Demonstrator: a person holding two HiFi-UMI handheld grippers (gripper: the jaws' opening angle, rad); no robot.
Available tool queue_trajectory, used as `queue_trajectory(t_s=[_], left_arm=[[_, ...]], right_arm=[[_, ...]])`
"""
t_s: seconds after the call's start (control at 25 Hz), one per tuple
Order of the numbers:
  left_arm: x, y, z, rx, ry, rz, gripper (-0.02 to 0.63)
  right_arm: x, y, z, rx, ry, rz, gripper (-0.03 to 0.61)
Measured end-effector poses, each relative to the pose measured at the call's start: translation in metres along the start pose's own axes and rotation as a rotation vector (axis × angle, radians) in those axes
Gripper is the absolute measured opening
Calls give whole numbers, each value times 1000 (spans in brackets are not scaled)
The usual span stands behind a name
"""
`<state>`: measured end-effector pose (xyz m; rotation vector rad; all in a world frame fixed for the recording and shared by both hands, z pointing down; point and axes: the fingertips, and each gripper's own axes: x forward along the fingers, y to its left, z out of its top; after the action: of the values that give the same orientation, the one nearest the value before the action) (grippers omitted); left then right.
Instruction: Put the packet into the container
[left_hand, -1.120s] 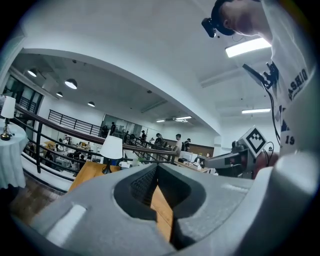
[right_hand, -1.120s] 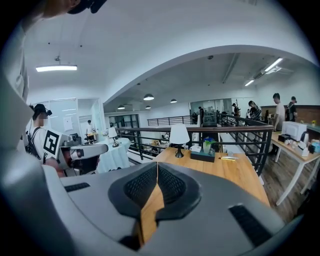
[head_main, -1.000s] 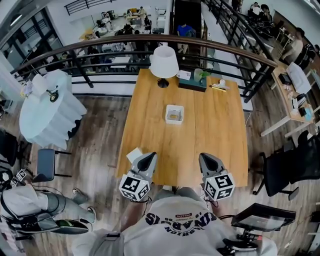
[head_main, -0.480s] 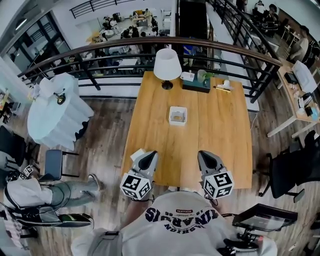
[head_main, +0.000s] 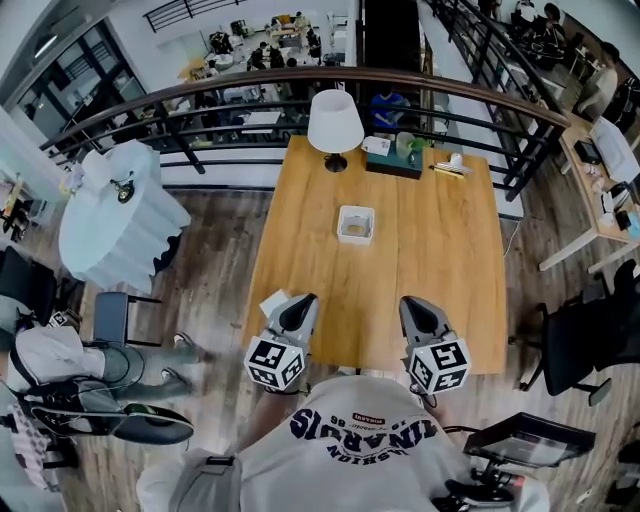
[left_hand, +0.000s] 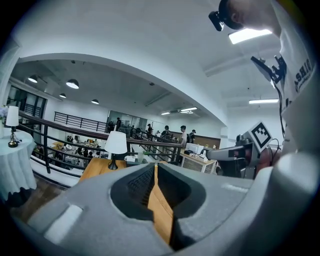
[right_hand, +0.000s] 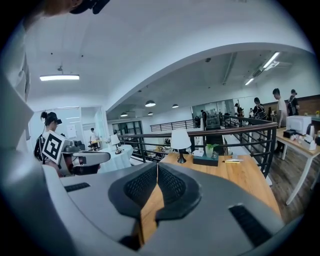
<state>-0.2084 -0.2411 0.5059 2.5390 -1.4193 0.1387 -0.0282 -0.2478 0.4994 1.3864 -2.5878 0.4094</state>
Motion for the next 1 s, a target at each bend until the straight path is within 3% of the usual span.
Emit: queue_trajectory(t_s=[0.2, 0.36, 0.64, 0.88, 1.0], left_arm=[[2, 12, -4, 35, 47, 21, 5], [3, 32, -17, 62, 137, 70, 14], [3, 71, -66, 187, 440, 113, 74], [0, 112, -113, 375, 699, 115, 218], [-6, 128, -144, 412, 815, 121, 239]], right_arm=[[-4, -5, -2, 15, -11, -4, 11], [-10, -15, -5, 21, -9, -20, 11], [-13, -29, -6, 46, -3, -32, 11], [-10, -26, -3, 47, -14, -26, 11], [-17, -31, -4, 47, -16, -32, 11]])
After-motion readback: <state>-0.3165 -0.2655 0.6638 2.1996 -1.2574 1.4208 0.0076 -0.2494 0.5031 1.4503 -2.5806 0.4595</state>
